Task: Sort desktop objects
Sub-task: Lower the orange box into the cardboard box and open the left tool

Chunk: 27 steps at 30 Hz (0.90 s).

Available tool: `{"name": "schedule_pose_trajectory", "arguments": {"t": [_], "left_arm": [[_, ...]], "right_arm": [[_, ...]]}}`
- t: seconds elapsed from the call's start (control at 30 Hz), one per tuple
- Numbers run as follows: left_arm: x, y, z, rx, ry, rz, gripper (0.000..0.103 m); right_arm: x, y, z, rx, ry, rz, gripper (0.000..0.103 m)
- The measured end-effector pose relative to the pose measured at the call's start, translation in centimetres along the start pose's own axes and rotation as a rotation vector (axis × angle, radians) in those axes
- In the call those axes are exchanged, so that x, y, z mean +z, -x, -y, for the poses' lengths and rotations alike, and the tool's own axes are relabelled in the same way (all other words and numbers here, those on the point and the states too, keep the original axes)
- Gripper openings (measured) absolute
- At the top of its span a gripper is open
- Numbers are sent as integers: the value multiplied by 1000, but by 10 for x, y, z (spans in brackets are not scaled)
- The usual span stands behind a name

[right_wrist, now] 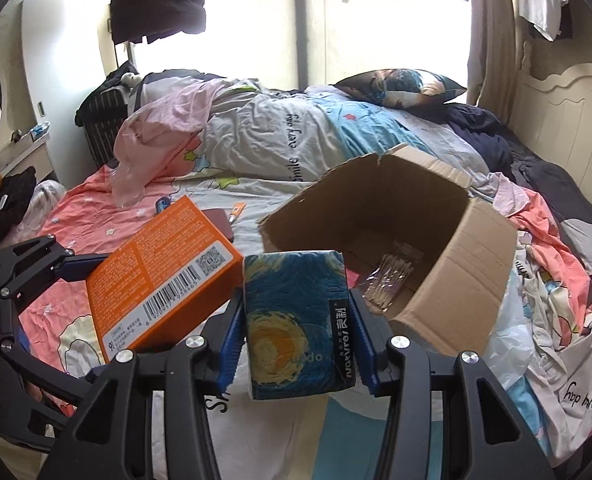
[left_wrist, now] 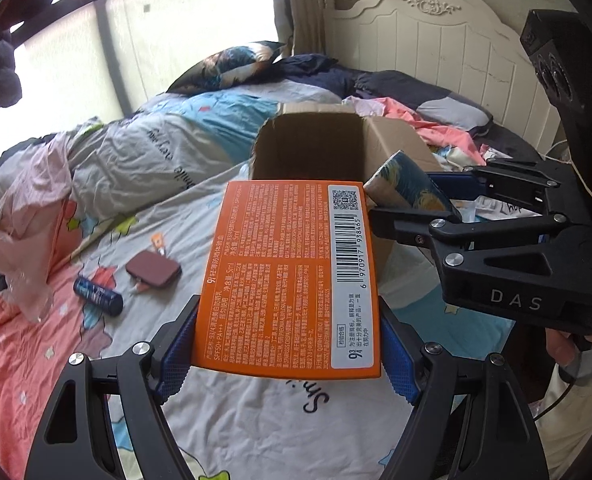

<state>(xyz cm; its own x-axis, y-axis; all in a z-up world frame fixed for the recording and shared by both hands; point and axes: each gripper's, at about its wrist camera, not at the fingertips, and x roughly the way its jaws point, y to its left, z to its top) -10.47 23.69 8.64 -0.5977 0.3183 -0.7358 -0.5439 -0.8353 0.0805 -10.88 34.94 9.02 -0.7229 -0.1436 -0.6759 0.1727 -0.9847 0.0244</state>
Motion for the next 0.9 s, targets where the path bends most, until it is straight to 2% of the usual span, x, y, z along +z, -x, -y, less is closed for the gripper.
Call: {"name": "schedule_pose_trajectory", "arguments": {"t": [0.23, 0.57, 0.9], "left_arm": [[34, -15, 15, -19, -43, -3, 81], [66, -65, 19, -79, -19, -54, 81], [67, -107, 13, -105, 15, -97, 81]], "right_arm": [[8, -7, 22, -45, -32, -7, 45], [20, -37, 54, -60, -76, -48, 45], [24, -52, 65, -65, -80, -56, 45]]}}
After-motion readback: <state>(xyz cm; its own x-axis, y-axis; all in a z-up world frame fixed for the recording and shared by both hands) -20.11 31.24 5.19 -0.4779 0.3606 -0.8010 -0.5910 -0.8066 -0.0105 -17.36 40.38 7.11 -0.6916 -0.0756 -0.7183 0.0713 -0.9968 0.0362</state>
